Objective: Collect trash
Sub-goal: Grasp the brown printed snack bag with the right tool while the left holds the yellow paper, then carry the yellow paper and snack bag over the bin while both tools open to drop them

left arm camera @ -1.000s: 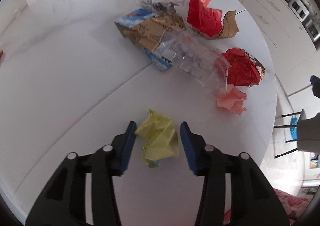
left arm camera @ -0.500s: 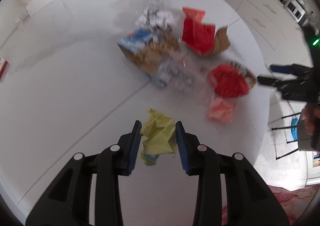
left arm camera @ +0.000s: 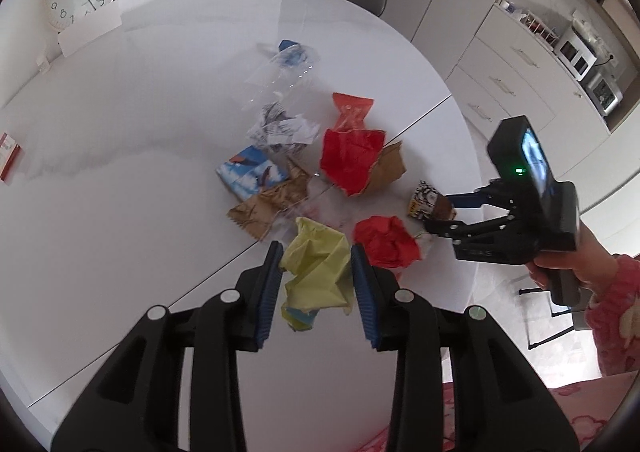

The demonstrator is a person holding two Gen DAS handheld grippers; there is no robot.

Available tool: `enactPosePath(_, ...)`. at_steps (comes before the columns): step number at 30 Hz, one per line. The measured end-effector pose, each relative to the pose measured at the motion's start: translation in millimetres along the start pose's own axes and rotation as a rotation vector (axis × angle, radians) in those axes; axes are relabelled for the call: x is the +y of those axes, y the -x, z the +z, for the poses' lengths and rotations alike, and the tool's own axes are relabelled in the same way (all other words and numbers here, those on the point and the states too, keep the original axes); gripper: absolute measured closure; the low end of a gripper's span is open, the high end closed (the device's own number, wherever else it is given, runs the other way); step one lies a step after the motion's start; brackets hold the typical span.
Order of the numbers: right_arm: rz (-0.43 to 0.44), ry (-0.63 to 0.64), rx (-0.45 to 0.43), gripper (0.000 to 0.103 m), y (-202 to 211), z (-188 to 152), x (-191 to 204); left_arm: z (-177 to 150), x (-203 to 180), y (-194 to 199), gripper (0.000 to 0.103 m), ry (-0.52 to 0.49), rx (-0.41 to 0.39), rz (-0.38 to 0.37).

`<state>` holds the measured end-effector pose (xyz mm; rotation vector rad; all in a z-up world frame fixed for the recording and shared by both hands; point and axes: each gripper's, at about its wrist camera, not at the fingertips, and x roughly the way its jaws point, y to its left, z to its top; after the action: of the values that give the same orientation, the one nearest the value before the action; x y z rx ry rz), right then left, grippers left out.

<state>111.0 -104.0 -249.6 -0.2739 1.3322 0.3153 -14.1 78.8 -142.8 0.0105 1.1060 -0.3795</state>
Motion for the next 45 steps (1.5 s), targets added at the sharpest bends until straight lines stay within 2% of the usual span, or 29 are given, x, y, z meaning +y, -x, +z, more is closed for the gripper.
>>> enactPosePath(6, 0.031, -0.075, -0.035, 0.059, 9, -4, -18, -2, -16, 1, 0.068, -0.033, 0.006, -0.001)
enactPosePath(10, 0.050, -0.168, -0.078, 0.059, 27, -22, -30, -1, -28, 2, 0.068, -0.073, 0.008, -0.018)
enactPosePath(15, 0.054, -0.293, -0.123, 0.059, 61, -71, -35, -3, -56, 1, 0.068, -0.146, 0.018, -0.067)
enactPosePath(19, 0.036, -0.384, -0.126, 0.059, 77, -118, -35, -6, -92, -7, 0.068, -0.230, 0.040, -0.129)
enactPosePath(27, -0.035, -0.526, -0.066, 0.057, 65, -186, -42, -21, -179, -30, 0.068, -0.405, 0.105, -0.245)
enactPosePath(29, -0.028, -0.550, -0.035, 0.048, 55, -196, -45, -23, -193, -34, 0.068, -0.431, 0.116, -0.257)
enactPosePath(31, -0.050, -0.580, -0.024, 0.022, 50, -208, -50, -25, -207, -37, 0.068, -0.458, 0.128, -0.263)
enactPosePath(32, -0.065, -0.593, -0.021, 0.019, 50, -213, -52, -27, -212, -39, 0.068, -0.468, 0.133, -0.264)
enactPosePath(37, -0.079, -0.679, -0.039, 0.009, 57, -233, -70, -32, -230, -46, 0.068, -0.488, 0.162, -0.264)
enactPosePath(45, -0.113, -0.793, -0.068, 0.008, 75, -260, -95, -36, -248, -62, 0.068, -0.514, 0.215, -0.272)
